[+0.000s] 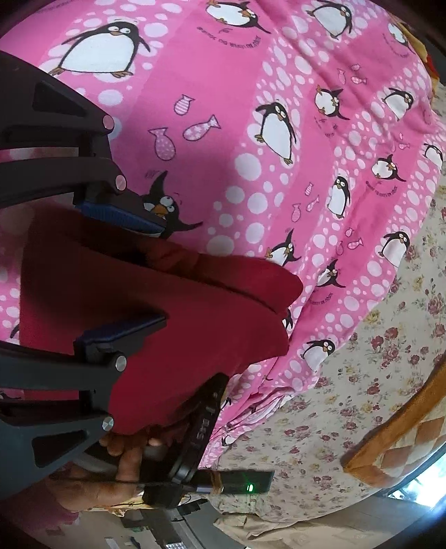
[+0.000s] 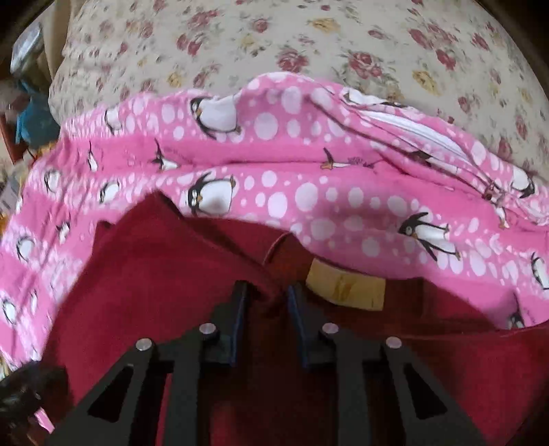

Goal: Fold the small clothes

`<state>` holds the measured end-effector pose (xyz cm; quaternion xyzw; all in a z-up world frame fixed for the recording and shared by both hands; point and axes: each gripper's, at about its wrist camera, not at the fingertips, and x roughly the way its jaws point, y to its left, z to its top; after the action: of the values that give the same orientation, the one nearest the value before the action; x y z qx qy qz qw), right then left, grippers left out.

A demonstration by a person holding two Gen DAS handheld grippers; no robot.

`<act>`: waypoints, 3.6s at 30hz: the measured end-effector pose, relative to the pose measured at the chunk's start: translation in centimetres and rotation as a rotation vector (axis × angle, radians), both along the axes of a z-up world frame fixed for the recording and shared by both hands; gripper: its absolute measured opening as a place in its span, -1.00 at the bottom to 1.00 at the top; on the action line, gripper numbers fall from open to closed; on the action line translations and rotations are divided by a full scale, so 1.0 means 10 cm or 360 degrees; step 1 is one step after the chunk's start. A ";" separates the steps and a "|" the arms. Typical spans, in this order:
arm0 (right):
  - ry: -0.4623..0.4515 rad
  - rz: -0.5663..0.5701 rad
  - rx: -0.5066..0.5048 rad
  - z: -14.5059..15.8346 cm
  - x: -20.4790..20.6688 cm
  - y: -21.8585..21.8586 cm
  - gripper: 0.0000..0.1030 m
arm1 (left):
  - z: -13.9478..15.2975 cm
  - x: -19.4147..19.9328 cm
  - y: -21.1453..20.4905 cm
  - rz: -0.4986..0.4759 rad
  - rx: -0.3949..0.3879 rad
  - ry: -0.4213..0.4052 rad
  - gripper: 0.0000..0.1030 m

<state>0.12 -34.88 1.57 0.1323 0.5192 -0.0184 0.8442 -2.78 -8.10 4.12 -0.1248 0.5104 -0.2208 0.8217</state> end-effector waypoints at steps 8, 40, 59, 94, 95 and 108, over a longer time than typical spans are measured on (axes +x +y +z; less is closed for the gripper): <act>-0.0121 0.0087 0.0060 0.53 -0.80 -0.11 -0.47 | 0.01 0.02 0.04 0.0030 -0.0022 -0.0002 -0.38; -0.0352 0.0027 0.0142 0.18 -1.44 -0.18 -0.39 | 0.04 -0.02 -0.01 0.0072 0.0132 -0.0139 -0.35; -0.0263 -0.0053 0.0299 0.12 -1.06 -0.09 -0.85 | -0.02 0.10 0.05 0.0087 -0.0040 -0.0028 -0.30; -0.0432 0.0024 0.0161 0.17 -1.45 -0.01 0.09 | -0.11 0.65 -0.26 -0.0133 0.0108 0.0128 0.07; -0.0437 0.0025 0.0172 0.16 -1.45 -0.02 0.10 | -0.11 0.66 -0.26 -0.0132 0.0094 0.0126 0.07; -0.0445 0.0040 0.0170 0.15 -1.44 0.00 0.16 | -0.04 0.58 -0.39 -0.0337 0.0031 0.0132 -1.00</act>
<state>-14.27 -34.89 3.06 0.1717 0.3984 0.0384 0.9002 3.02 -12.04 3.69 -0.0712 0.5563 -0.2963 0.7731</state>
